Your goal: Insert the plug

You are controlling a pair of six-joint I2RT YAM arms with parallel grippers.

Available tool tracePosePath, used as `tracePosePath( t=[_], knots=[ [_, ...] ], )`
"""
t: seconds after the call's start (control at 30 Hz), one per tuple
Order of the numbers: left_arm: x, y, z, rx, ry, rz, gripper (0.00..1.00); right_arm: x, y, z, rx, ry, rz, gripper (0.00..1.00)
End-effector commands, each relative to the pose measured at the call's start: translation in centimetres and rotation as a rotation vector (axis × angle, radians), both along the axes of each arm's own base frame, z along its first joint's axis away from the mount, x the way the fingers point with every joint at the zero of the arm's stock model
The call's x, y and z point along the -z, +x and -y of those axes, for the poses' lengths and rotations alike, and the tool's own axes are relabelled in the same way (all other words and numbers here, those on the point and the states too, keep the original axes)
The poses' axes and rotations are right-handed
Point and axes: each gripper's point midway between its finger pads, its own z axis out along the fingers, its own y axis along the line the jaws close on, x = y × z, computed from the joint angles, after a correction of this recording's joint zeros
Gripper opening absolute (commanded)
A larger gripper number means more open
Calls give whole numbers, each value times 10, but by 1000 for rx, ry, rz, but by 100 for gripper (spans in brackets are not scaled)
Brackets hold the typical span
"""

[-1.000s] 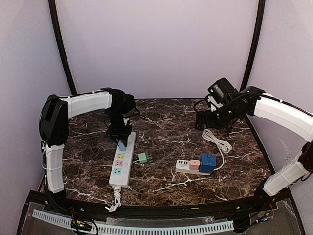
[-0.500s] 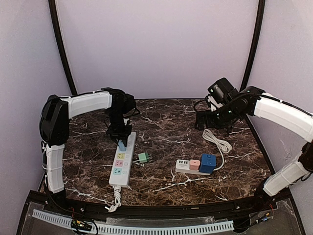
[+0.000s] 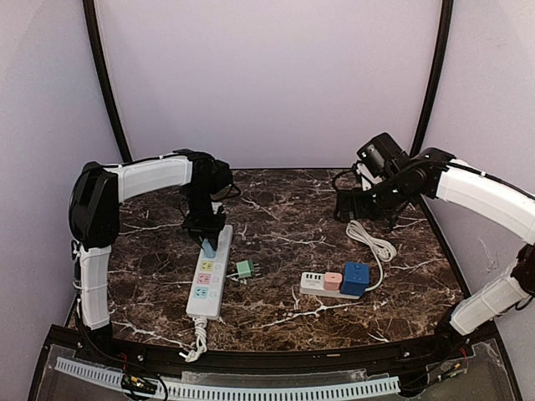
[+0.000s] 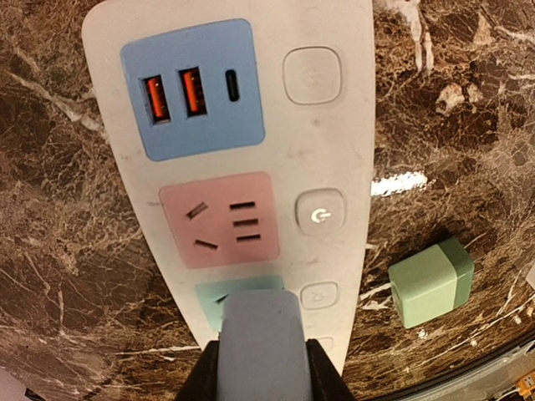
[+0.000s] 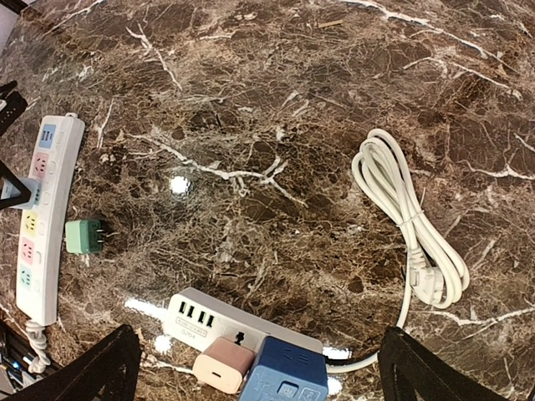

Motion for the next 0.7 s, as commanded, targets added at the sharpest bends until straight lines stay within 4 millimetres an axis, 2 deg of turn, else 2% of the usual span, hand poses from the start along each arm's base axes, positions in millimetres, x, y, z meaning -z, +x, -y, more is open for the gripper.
tracePosePath(
  t=[0.0,0.27,0.43,0.67],
  knots=[
    [35,-5,3,-18,12,-55,1,-1,0,5,0,-3,7,99],
    [43,-3,9,-162,0,-57,1,0,1,6,5,-7,4,99],
    [42,3,15,-52,-30,-47,1,1,0,8,7,-13,2,99],
    [49,-4,-1,76,43,-86,1,4,-1,11,19,-20,-1,99]
  ],
)
